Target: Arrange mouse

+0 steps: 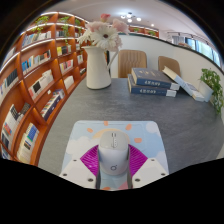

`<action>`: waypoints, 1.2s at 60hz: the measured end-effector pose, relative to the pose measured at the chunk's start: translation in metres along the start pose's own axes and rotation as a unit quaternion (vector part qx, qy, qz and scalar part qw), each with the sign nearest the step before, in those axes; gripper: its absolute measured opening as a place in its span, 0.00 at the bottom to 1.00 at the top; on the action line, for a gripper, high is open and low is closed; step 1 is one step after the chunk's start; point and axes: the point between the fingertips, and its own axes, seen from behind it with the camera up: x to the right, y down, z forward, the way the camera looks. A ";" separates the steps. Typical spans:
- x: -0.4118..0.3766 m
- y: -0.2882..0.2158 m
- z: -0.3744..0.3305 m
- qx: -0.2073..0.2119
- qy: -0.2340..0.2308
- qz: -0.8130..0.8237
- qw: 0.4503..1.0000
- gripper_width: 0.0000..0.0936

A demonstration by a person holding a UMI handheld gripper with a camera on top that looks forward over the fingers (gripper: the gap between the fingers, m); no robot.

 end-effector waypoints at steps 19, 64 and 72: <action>0.002 0.000 -0.007 -0.010 0.001 -0.002 1.000 0.76; 0.147 -0.125 -0.274 0.137 0.050 0.016 0.989 0.85; 0.171 -0.105 -0.293 0.130 0.044 0.025 0.990 0.84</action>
